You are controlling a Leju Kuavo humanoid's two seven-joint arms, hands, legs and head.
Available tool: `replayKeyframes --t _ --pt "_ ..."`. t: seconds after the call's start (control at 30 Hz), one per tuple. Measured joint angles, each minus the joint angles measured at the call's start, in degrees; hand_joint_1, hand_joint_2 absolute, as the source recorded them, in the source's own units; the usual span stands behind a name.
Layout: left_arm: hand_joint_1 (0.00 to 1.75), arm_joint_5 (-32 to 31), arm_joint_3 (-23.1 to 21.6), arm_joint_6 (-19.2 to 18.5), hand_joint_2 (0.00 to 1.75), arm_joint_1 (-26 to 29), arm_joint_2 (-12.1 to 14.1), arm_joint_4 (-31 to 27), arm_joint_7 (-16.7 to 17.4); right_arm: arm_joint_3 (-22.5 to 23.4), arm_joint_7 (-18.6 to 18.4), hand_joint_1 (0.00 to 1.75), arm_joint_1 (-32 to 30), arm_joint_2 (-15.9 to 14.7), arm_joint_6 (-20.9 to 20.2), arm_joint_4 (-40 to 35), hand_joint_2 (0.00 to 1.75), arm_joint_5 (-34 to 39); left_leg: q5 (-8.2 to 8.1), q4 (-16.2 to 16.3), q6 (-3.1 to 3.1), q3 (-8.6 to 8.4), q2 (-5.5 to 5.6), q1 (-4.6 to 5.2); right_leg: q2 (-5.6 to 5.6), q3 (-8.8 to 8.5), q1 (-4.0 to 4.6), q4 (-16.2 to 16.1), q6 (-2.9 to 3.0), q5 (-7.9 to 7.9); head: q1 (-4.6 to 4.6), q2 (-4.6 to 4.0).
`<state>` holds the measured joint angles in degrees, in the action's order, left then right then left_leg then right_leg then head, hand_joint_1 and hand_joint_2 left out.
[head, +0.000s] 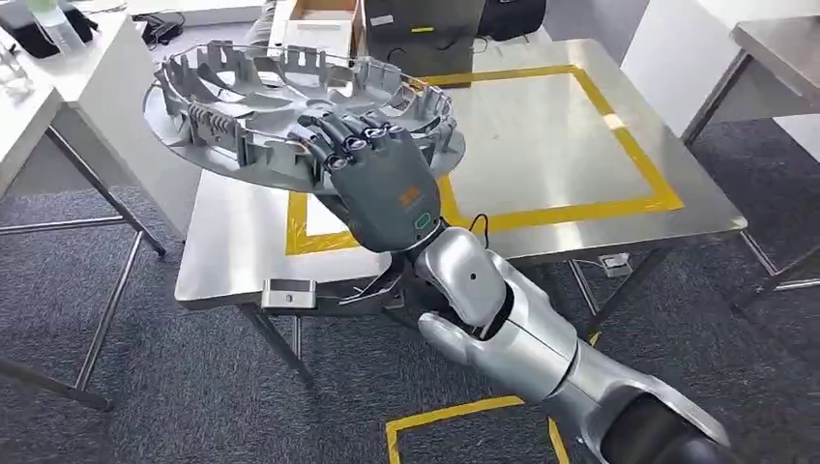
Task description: Take the parts from the cabinet and place them on the table.
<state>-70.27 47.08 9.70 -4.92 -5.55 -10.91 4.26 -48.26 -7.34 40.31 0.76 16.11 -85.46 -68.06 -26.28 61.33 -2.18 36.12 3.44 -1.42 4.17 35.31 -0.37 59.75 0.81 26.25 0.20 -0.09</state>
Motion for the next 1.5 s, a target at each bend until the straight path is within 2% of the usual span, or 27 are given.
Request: replayKeyframes --t 0.03,0.17,0.23,0.3,0.37,0.4,0.47,0.5,0.53,0.6,0.7,0.77,0.8,0.83,0.87,0.93,1.0,1.03,1.1,1.13,1.2,1.3,1.33,1.37,1.43,1.47,1.5 --pt "0.0 0.0 0.0 0.0 1.75 -0.05 -0.02 0.02 -0.02 0.0 0.0 1.75 0.05 0.02 0.0 0.0 1.75 0.04 -0.56 -1.23 0.15 -0.77 0.43 -0.07 0.74 0.42 0.14 0.42 -0.42 0.1 0.09 0.0" --pt "0.0 0.04 0.02 0.0 1.75 -0.07 -0.24 0.0 -0.31 0.0 0.2 1.75 -0.04 0.02 0.04 0.0 1.75 0.46 -0.29 -1.32 1.62 -0.97 -1.62 -0.15 1.96 0.66 -0.08 0.02 -1.82 -0.18 0.04 0.0" --pt "0.0 0.07 0.04 0.04 1.75 -0.01 -0.09 -0.07 -0.37 0.0 0.28 1.75 0.07 0.02 0.04 0.02 1.75 0.5 -0.38 -1.36 2.37 -1.11 -2.51 -0.01 -2.63 2.7 0.11 4.36 -2.48 2.51 0.5 0.0" --pt "0.0 0.07 0.09 0.09 1.75 0.16 -0.07 -0.07 -0.37 0.0 0.59 1.75 0.05 0.02 0.07 0.07 1.75 0.57 -0.51 -1.31 2.65 -1.1 -3.66 0.23 -3.57 6.92 -0.16 13.02 -2.9 6.3 0.5 0.0" --pt "0.0 0.13 0.13 0.15 1.75 0.22 0.02 -0.07 -0.33 0.0 0.63 1.75 0.04 0.02 0.07 0.26 1.75 0.9 -0.62 -1.25 2.76 -1.13 -4.92 0.34 -3.75 9.25 -0.18 17.35 -3.0 6.82 0.5 0.0" --pt "0.0 0.15 0.13 0.18 1.75 0.23 0.02 -0.07 -0.26 0.0 0.68 1.75 0.05 0.02 0.07 0.35 1.75 1.07 -0.7 -1.23 2.75 -1.2 -5.5 0.39 -3.85 8.34 -0.14 15.37 -2.86 5.18 0.5 0.0" --pt "0.0 0.15 0.13 0.44 1.75 0.17 -0.02 -0.04 0.05 0.0 0.74 1.75 0.11 0.04 0.02 0.48 1.75 1.58 -0.87 -1.22 2.53 -1.54 -5.98 0.43 -4.27 3.26 0.02 5.68 -2.23 0.47 0.5 0.0" --pt "0.0 0.15 0.15 0.55 1.75 0.14 -0.02 -0.04 0.44 0.0 0.85 1.75 0.35 0.07 0.02 0.48 1.75 1.77 -0.99 -1.23 2.32 -1.71 -6.12 0.46 -4.88 0.55 0.23 0.61 -1.68 -0.76 0.5 0.0" --pt "0.0 0.15 0.15 0.59 1.75 0.11 -0.13 -0.04 0.57 0.0 0.89 1.75 0.68 0.21 0.02 0.5 1.75 1.99 -1.08 -1.12 1.95 -1.48 -6.53 0.84 -5.23 -0.04 0.76 -0.12 -1.35 0.02 0.42 0.0" --pt "0.0 0.17 0.17 0.66 1.75 0.03 0.11 -0.07 0.96 0.0 0.9 1.75 1.05 0.46 0.07 0.55 1.75 2.08 -1.16 -1.06 2.16 -1.51 -6.49 0.95 -4.9 0.02 0.47 -0.58 -1.78 -0.51 0.35 0.0" --pt "0.0 0.24 0.17 0.66 1.75 0.04 0.09 -0.04 1.31 0.0 0.87 1.75 1.25 0.5 0.04 0.72 1.75 2.08 -0.96 -1.38 1.78 -1.6 -6.46 0.98 -4.97 -0.06 0.28 -0.81 -1.59 -0.6 0.41 0.0" --pt "0.0 0.24 0.17 0.66 1.75 0.14 0.11 -0.02 1.38 0.0 0.94 1.75 1.41 0.59 0.07 0.76 1.75 2.08 -0.62 -2.66 2.78 -1.78 -6.38 1.29 -5.11 -0.51 0.18 -1.63 -1.9 -0.93 0.35 0.0" --pt "0.0 0.24 0.17 0.66 1.75 0.12 0.07 -0.02 1.38 0.0 0.96 1.75 1.36 0.76 0.09 0.74 1.75 2.08 0.64 -5.01 2.92 -3.57 -6.5 0.66 -5.27 -0.49 0.91 -1.97 -1.88 -0.89 0.39 0.0" --pt "0.0 0.24 0.17 0.68 1.75 0.14 -0.04 -0.02 1.38 0.0 0.96 1.75 1.38 0.72 0.09 0.92 1.75 2.08 1.18 -6.41 2.54 -4.61 -6.55 0.58 -4.9 -0.57 0.83 -1.49 -2.09 -0.77 0.59 0.0" --pt "0.0 0.24 0.17 0.68 1.75 0.09 0.0 -0.02 1.38 0.0 1.03 1.75 1.71 0.72 0.28 0.96 1.75 2.08 1.27 -6.91 2.78 -4.91 -6.55 0.29 -4.56 0.59 0.31 1.04 -2.23 0.94 0.63 0.0" --pt "0.0 0.24 0.17 0.68 1.75 -0.01 0.09 -0.07 1.38 0.0 1.03 1.75 1.9 0.61 0.44 1.09 1.75 2.05 1.37 -6.81 2.57 -4.89 -6.48 -0.03 -4.21 4.79 -0.33 9.28 -2.9 4.27 0.7 0.0" --pt "0.0 0.22 0.17 0.66 1.75 0.0 0.11 -0.04 1.4 0.0 1.03 1.75 1.65 0.42 0.5 1.27 1.75 2.08 0.92 -6.32 1.88 -4.91 -6.36 -0.58 -4.22 7.16 -1.14 12.88 -3.6 4.2 0.72 0.0" --pt "0.0 0.24 0.17 0.68 1.75 0.01 0.09 -0.04 1.4 0.0 1.03 1.75 1.64 0.35 0.48 1.38 1.75 2.1 0.56 -5.83 1.34 -4.89 -6.3 -1.0 -4.26 6.43 -1.57 10.83 -4.07 2.39 0.7 0.0" --pt "0.0 0.22 0.17 0.66 1.75 0.13 0.0 -0.02 1.4 -0.02 1.03 1.75 1.65 0.31 0.48 1.53 1.75 2.14 -0.76 -3.92 -0.31 -4.68 -6.24 -2.25 -4.95 1.87 -2.67 1.34 -5.44 -2.83 0.72 0.0" --pt "0.0 0.22 0.17 0.66 1.75 0.14 0.13 -0.04 1.4 -0.02 1.01 1.75 1.55 0.26 0.48 1.57 1.75 2.14 -1.42 -3.05 -1.15 -4.32 -6.27 -2.27 -5.01 1.5 -2.33 0.39 -5.95 -1.04 0.76 0.0" --pt "0.0 0.22 0.17 0.68 1.75 -0.02 0.33 -0.15 1.4 -0.02 1.03 1.75 1.6 0.2 0.5 1.6 1.75 2.08 -1.99 -2.32 -2.12 -3.85 -6.21 -1.99 -4.32 1.83 -2.13 1.24 -3.09 -0.54 1.09 0.0" --pt "0.0 0.22 0.17 0.66 1.75 0.05 0.13 -0.11 1.42 -0.04 1.03 1.75 1.48 0.24 0.52 1.6 1.75 2.12 -2.23 -3.04 -2.98 -4.58 -6.42 -2.35 -3.69 1.64 -1.92 1.56 -1.52 -0.06 0.9 0.0" --pt "0.0 0.2 0.2 0.66 1.75 0.02 0.28 -0.15 1.4 -0.02 1.01 1.75 1.49 0.24 0.5 1.6 1.75 2.14 -3.05 -1.96 -2.81 -4.4 -5.66 -2.45 -3.66 1.38 -1.94 1.44 -1.11 0.06 0.79 0.0" --pt "0.0 0.17 0.18 0.66 1.75 -0.03 0.26 -0.15 1.38 -0.04 1.01 1.75 1.56 0.24 0.48 1.6 1.75 2.12 -4.64 0.99 -2.44 -2.93 -4.98 -2.23 -3.64 1.2 -1.82 1.44 -0.84 0.19 0.7 0.0" --pt "0.0 0.13 0.17 0.66 1.75 -0.02 0.24 -0.13 1.35 -0.04 1.2 1.75 1.56 0.26 0.52 1.6 1.75 2.08 -8.52 10.7 -1.88 2.45 -4.09 -1.39 -3.47 1.04 -1.41 1.44 -0.28 0.51 0.55 0.0" --pt "0.0 0.13 0.17 0.66 1.75 0.09 0.26 -0.13 1.38 -0.07 1.2 1.75 1.53 0.26 0.52 1.6 1.75 2.08 -9.26 14.93 -1.42 5.13 -3.97 -1.01 -3.27 0.87 -1.02 1.44 0.01 0.7 0.55 0.0" --pt "0.0 0.13 0.2 0.66 1.75 0.2 0.26 -0.13 1.4 -0.09 1.2 1.75 1.51 0.26 0.52 1.6 1.75 2.08 -8.56 15.95 -0.97 6.25 -3.91 -0.69 -3.04 0.67 -0.72 1.44 0.22 0.86 0.59 0.0"
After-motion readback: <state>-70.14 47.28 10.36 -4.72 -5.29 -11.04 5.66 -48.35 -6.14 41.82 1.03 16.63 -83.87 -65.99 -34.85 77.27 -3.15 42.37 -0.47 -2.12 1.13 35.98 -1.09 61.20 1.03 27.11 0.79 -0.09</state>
